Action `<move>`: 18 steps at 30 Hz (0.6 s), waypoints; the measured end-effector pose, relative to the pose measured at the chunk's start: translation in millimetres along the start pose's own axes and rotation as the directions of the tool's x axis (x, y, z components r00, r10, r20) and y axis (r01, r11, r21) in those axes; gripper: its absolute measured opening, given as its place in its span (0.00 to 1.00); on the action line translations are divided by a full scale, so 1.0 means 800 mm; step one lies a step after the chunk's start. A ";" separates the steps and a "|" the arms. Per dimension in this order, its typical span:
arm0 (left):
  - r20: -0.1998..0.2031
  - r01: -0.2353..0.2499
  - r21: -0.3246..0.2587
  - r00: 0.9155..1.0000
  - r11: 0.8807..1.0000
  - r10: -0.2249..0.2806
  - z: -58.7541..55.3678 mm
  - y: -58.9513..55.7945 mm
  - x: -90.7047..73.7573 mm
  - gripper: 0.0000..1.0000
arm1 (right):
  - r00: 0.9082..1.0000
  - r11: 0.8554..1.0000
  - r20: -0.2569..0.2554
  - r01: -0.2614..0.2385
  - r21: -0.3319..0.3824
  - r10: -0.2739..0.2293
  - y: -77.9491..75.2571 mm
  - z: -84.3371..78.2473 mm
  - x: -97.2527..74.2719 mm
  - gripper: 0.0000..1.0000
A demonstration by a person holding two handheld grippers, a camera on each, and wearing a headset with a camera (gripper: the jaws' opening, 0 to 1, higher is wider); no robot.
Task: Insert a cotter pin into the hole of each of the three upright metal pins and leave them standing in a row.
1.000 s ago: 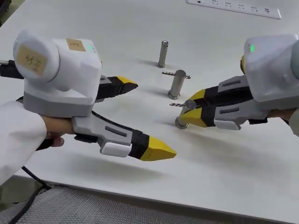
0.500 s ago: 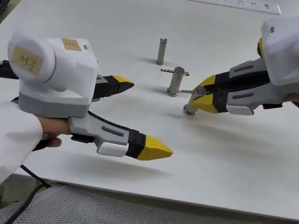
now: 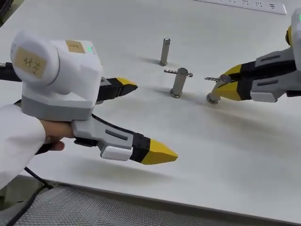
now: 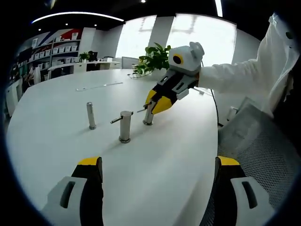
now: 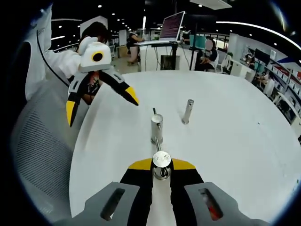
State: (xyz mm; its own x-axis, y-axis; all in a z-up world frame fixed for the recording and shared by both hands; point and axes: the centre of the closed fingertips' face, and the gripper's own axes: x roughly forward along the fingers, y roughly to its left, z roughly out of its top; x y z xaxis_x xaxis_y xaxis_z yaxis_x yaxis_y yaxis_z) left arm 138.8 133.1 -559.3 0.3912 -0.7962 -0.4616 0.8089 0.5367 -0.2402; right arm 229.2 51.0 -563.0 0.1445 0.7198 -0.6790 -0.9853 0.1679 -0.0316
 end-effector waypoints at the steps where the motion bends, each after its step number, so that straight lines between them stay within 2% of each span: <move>1: -0.001 0.000 -0.001 1.000 1.000 0.000 -0.001 0.000 0.000 0.99 | 1.000 1.000 0.003 -0.001 0.008 0.001 -0.001 0.000 0.001 0.07; 18: -0.004 -0.010 -0.009 1.000 1.000 0.010 -0.003 0.005 -0.004 0.99 | 1.000 0.999 -0.005 -0.022 0.024 0.022 -0.004 -0.011 0.006 0.07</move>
State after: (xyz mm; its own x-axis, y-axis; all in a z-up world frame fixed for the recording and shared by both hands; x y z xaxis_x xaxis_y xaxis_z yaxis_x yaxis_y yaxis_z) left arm 140.0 138.3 -561.0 0.3972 -0.7896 -0.4677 0.8011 0.5470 -0.2429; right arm 232.6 47.9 -572.3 0.1219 0.7203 -0.6829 -0.9858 0.1679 0.0011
